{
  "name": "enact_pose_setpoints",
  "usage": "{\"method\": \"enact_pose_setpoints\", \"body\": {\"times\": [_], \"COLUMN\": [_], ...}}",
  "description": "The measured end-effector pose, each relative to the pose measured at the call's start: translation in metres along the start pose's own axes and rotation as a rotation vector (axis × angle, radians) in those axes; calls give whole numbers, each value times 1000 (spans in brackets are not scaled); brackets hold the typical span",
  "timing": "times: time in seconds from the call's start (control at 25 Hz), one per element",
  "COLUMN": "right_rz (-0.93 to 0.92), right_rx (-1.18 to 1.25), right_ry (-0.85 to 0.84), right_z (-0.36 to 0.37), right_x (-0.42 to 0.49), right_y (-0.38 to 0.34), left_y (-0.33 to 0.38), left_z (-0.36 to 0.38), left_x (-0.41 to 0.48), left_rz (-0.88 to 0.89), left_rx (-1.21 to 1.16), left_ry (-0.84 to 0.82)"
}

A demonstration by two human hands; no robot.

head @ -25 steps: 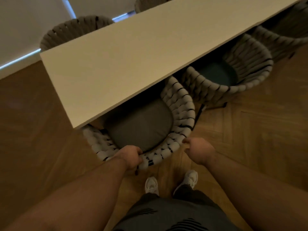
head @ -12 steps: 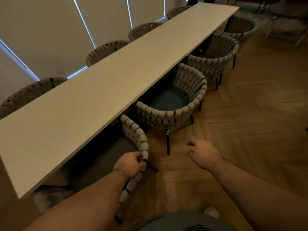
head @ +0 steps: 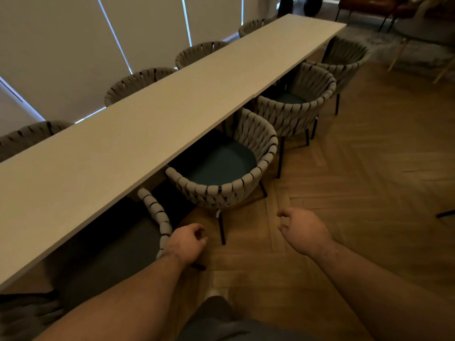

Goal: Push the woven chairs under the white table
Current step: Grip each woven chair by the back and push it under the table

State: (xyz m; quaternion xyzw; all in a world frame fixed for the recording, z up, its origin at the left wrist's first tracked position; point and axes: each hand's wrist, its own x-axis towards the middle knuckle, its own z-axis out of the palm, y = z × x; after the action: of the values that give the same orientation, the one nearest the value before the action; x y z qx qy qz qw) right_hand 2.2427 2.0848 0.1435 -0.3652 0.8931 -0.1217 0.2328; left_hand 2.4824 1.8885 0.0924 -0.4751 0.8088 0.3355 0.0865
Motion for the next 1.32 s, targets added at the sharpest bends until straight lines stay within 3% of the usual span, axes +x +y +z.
{"method": "enact_pose_setpoints", "body": {"times": [0.4,0.76,0.92,1.12,1.32], "right_rz": [-103,-76,-194,-423,-640], "right_rx": [-55,-156,-370,-559,-712], "right_ry": [-111,-238,-379,-518,-590], "right_z": [-23,-44,-49,-66,-79], "right_x": [156,291,355,451,521], "right_y": [-23,-22,6,45,76], "left_y": [42,89,101,137,176], "left_z": [-40,-72,-47,-6,53], "left_x": [151,280,306,329,331], "left_rz": [-26,-41,-157,-316,-401], "left_rx": [-7,25,-75,-150,71], "left_ry": [-22,-183,-307,-343,-474]}}
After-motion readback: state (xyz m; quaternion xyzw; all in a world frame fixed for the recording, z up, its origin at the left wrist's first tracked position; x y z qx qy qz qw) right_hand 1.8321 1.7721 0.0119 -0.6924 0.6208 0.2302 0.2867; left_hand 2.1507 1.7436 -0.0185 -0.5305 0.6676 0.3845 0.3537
